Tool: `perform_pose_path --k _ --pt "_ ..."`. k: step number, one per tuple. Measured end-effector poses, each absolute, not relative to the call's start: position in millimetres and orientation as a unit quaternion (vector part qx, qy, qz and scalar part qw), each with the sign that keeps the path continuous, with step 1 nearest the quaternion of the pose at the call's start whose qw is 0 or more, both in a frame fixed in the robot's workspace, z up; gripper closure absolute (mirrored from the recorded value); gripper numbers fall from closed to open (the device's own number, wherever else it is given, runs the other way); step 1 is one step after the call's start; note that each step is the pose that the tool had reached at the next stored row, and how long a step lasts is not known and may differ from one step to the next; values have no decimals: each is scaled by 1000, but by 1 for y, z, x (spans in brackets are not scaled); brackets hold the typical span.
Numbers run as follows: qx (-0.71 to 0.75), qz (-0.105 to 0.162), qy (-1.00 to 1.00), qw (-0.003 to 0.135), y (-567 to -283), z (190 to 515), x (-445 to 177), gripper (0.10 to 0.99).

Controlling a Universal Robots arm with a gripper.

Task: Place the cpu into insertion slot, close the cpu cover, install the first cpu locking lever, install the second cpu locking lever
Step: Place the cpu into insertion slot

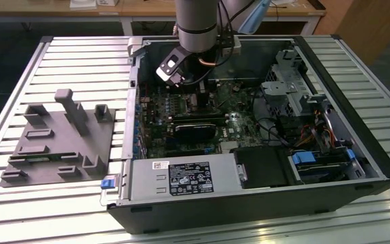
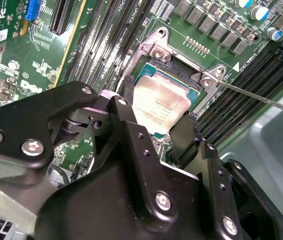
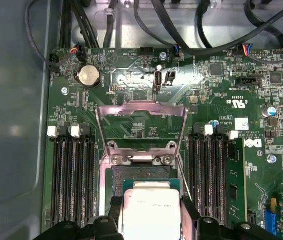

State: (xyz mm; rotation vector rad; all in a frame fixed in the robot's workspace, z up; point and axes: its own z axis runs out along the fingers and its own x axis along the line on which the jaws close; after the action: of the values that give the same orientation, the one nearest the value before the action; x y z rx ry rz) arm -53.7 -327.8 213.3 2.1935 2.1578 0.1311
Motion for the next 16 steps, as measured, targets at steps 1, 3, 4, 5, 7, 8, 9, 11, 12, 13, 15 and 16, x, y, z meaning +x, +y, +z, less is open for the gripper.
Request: perform_pose_path --k 1,3,4,5,7,8,9,11,12,13,15,16 --pt "712 43 701 31 -328 213 -54 545" --pt "708 43 705 30 -327 213 -54 545" --pt "705 43 708 30 -327 213 -54 545" --pt "702 43 710 30 -327 212 -53 545" --pt "701 43 711 30 -327 211 -53 545" --pt "701 43 711 30 -327 211 -52 545" --pt "701 43 711 30 -327 210 -52 545" --pt "701 43 711 30 -327 209 -51 545" --pt "702 43 710 30 -327 209 -51 545" --pt "702 43 710 30 -327 208 -51 545" --pt "703 43 709 30 -326 207 -51 545" --pt "704 43 708 30 -326 207 -51 545"
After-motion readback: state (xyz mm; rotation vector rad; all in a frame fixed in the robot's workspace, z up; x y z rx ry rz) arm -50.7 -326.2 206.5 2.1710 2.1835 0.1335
